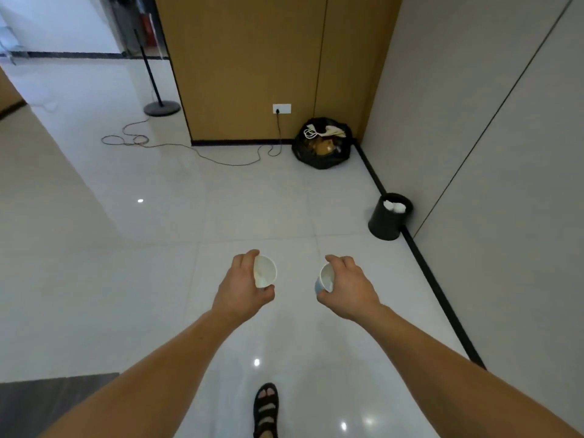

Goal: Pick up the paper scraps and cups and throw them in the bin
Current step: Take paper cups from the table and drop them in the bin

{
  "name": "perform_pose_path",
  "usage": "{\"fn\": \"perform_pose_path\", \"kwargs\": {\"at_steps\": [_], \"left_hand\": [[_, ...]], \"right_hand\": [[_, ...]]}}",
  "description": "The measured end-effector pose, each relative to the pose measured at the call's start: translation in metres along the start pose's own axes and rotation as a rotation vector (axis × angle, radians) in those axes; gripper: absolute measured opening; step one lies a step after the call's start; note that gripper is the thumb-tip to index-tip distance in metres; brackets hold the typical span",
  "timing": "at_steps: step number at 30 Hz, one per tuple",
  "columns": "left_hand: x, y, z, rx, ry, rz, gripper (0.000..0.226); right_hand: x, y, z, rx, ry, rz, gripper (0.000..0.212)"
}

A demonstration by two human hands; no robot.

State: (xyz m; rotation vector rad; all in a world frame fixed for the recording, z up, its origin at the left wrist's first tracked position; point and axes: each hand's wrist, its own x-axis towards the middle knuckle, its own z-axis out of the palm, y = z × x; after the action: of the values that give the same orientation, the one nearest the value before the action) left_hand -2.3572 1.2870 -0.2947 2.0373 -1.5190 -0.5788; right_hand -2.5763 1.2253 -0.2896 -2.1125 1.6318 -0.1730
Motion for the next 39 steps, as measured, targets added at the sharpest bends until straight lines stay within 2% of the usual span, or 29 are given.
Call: {"fn": "perform_pose_path", "kwargs": {"at_steps": [9,14,26,39], "left_hand": [[0.197,0.076,0.051,0.021,-0.168,0.193,0.082],[0.285,0.137,0.105,0.016,-0.25,0.279,0.082],[0.463,0.296,0.232,0.011,-0.26,0.282,0.084],[0.691,0.38,0.357,-0.01,-0.394,0.329,0.083]], "right_hand": [[0.13,0.07,-0.066,0.051,0.117,0.244,0.079],[0.191,0.133,-0.095,0.07,0.156,0.366,0.08],[0.37,0.295,-0.212,0.038,0.181,0.354,0.08],[0.57,0.416,-0.269,0.066,0.152,0.473,0.079]]}}
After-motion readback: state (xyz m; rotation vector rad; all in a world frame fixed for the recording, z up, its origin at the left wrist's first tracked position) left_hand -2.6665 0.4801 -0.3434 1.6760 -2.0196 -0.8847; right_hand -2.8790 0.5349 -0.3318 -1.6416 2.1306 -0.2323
